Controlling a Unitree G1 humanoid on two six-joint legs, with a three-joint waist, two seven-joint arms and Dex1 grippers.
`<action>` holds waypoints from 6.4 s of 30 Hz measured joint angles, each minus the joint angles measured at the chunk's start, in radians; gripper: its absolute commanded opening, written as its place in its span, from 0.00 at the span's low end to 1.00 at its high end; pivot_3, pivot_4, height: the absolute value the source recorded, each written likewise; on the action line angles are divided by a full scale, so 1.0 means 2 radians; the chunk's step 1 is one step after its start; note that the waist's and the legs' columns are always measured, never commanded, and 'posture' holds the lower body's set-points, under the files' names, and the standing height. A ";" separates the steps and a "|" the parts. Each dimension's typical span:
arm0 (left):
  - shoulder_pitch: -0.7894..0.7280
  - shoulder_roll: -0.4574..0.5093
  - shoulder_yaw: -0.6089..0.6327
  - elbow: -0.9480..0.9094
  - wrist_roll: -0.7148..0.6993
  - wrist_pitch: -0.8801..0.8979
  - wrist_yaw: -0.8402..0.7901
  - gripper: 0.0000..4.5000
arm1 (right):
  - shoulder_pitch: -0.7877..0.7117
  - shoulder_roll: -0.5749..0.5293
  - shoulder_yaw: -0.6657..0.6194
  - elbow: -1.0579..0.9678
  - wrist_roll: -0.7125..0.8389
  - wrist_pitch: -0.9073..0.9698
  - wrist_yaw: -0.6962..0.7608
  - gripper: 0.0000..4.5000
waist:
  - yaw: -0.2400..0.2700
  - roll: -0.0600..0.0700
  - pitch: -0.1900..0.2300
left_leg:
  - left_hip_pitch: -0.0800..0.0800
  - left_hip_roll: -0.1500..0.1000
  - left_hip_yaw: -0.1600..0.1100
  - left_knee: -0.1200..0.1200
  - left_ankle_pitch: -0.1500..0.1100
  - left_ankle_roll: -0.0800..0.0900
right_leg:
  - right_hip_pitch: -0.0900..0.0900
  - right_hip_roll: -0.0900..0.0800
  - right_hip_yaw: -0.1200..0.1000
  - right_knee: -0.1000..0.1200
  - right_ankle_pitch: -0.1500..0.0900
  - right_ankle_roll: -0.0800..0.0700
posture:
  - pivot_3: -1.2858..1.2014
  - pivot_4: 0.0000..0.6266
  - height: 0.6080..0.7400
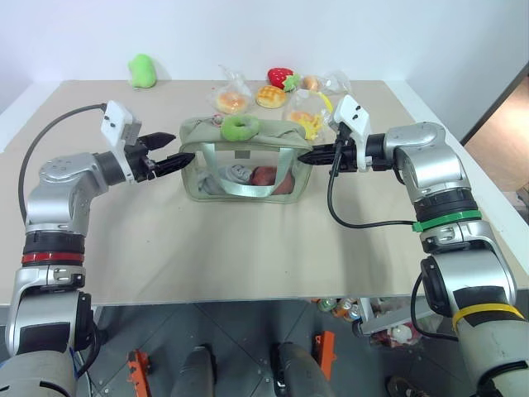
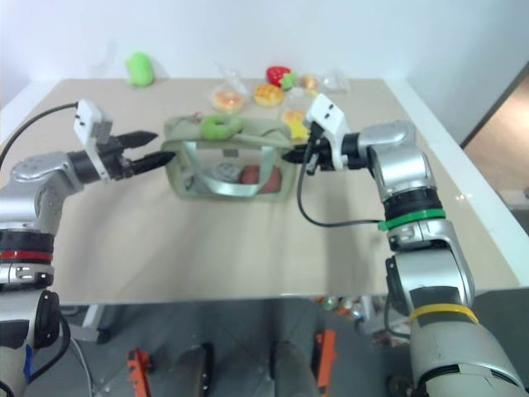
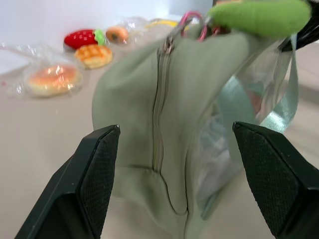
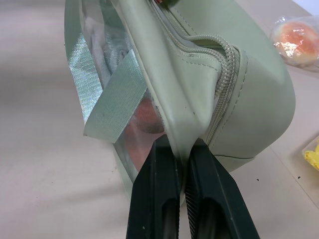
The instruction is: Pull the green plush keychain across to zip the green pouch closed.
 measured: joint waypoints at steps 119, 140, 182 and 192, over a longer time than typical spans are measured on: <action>0.065 -0.014 0.017 -0.073 -0.030 0.020 0.047 0.00 | -0.140 0.130 0.062 0.144 -0.082 -0.341 -0.049 0.62 | -0.001 0.000 0.000 | 0.002 0.000 0.000 -0.002 0.000 0.000 | 0.000 0.000 0.000 0.001 -0.002 -0.002 | 0.52 0.24 1.00; 0.065 -0.014 0.016 -0.073 -0.030 0.021 0.051 0.00 | -0.133 0.124 0.060 0.135 -0.080 -0.292 -0.026 0.04 | -0.001 0.000 0.000 | 0.003 0.001 0.000 -0.002 0.000 0.000 | 0.000 0.001 0.000 0.002 -0.002 -0.003 | 0.52 0.24 1.00; 0.049 -0.026 0.010 -0.042 -0.028 0.002 0.040 0.00 | -0.205 0.004 0.066 0.182 -0.168 -0.460 -0.077 0.02 | 0.001 0.000 0.000 | 0.002 0.000 0.000 -0.002 0.000 0.000 | 0.000 0.000 0.000 0.002 -0.003 -0.003 | 0.52 0.24 1.00; 0.050 -0.026 0.011 -0.041 -0.028 0.004 0.040 0.00 | -0.143 -0.107 0.090 0.166 -0.211 -0.507 -0.052 0.02 | 0.001 0.000 0.000 | 0.003 0.000 0.000 -0.002 0.000 0.000 | 0.000 0.000 0.000 0.002 -0.003 -0.003 | 0.52 0.24 1.00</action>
